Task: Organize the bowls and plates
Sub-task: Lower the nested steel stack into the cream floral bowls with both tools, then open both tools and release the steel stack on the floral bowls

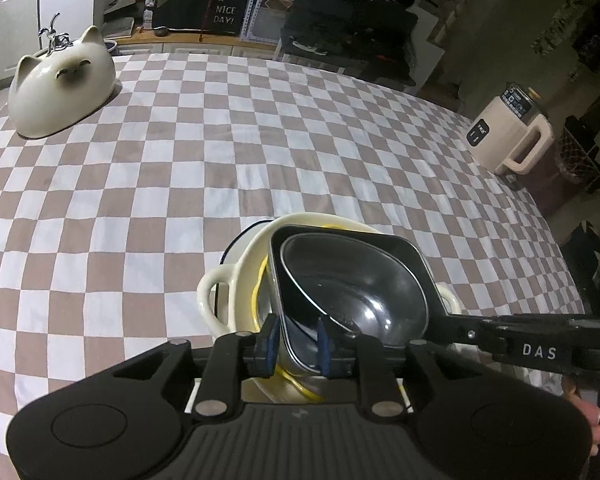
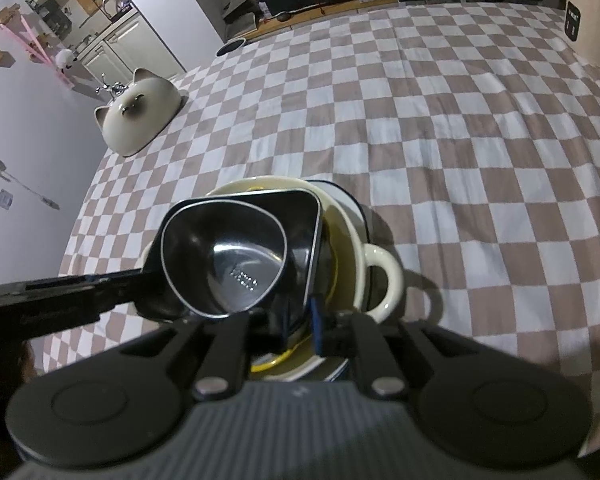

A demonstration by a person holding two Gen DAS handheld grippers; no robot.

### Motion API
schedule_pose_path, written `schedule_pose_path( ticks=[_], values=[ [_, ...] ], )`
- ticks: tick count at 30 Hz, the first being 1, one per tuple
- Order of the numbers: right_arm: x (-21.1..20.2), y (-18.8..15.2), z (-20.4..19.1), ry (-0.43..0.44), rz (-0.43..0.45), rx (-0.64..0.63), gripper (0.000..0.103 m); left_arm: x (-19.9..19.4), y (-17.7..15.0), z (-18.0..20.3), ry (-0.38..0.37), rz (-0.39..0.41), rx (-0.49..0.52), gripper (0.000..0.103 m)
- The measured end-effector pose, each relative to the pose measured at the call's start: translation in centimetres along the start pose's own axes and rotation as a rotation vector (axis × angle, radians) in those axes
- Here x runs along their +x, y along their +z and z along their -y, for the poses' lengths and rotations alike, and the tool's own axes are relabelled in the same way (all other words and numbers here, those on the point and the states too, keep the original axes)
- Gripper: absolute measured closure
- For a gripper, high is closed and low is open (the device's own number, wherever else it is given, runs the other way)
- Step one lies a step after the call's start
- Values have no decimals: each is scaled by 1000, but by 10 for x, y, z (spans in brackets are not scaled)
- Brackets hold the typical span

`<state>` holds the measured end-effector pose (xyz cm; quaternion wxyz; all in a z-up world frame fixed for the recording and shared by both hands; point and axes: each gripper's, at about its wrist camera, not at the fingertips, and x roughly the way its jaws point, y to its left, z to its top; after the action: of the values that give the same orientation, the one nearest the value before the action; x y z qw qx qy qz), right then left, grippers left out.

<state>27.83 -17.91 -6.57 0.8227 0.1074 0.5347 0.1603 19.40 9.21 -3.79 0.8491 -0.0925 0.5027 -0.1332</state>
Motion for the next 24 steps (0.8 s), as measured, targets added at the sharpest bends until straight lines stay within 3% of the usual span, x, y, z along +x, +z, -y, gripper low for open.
schedule_pose_path(
  ticks=[9, 12, 14, 16, 19, 24],
  values=[
    [-11, 0, -2, -22, 62, -48, 82, -18, -1, 6, 0, 27, 19, 60],
    [-25, 2, -2, -39, 121, -72, 71, -27, -1, 8, 11, 49, 20, 46],
    [-36, 4, -1, -42, 165, -77, 55, -34, -2, 9, 14, 68, 17, 21],
    [-49, 4, -2, -49, 212, -81, 45, -41, -3, 10, 15, 94, 10, 6],
    [-68, 2, -3, -68, 293, -90, 34, -54, -3, 13, 51, 136, 19, 0],
    [-95, -14, -5, -107, 402, -120, 15, -79, -2, 20, 104, 179, -2, 0]
  ],
)
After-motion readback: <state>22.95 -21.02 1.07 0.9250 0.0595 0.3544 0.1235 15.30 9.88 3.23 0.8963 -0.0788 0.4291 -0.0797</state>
